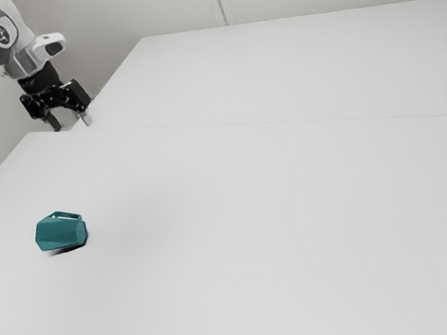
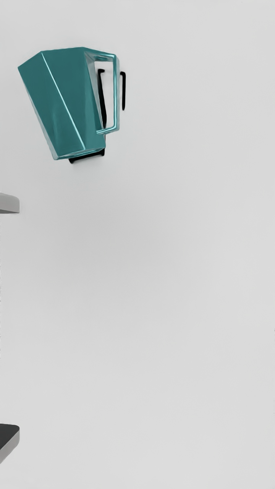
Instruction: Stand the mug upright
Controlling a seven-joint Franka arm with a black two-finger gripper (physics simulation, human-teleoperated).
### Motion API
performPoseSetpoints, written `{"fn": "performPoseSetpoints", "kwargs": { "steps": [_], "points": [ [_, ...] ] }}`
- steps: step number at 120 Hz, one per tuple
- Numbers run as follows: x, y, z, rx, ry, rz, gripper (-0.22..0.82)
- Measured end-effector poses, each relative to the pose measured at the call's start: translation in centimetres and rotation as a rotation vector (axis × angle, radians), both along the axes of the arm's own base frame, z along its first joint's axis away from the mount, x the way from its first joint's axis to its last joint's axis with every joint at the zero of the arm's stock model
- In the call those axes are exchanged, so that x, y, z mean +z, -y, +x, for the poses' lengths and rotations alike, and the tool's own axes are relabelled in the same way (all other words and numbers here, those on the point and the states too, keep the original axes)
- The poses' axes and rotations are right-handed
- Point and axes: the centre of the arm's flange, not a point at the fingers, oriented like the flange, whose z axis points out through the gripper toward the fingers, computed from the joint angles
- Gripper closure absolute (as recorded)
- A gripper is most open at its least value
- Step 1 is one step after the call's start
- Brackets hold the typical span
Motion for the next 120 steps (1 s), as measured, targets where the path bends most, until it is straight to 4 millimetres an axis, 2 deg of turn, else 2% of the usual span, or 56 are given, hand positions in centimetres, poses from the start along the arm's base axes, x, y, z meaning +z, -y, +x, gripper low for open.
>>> {"fn": "performPoseSetpoints", "kwargs": {
  "steps": [8,16,30,37,56,67,90,120],
  "points": [
    [-0.1,-5.3,-1.7,0.068,0.014,-0.070,0.00],
    [-1.1,-9.7,-3.2,0.112,0.022,-0.142,0.00],
    [-4.8,-17.0,-5.2,0.161,0.017,-0.268,0.00],
    [-6.9,-19.8,-5.4,0.159,0.015,-0.310,0.00],
    [-12.0,-25.5,-6.7,0.135,0.032,-0.416,0.00],
    [-15.3,-26.8,-7.0,0.097,0.041,-0.486,0.00],
    [-21.5,-26.1,-8.8,0.048,0.036,-0.601,0.00],
    [-24.7,-28.0,-10.1,0.026,0.109,-0.613,0.00]
  ]
}}
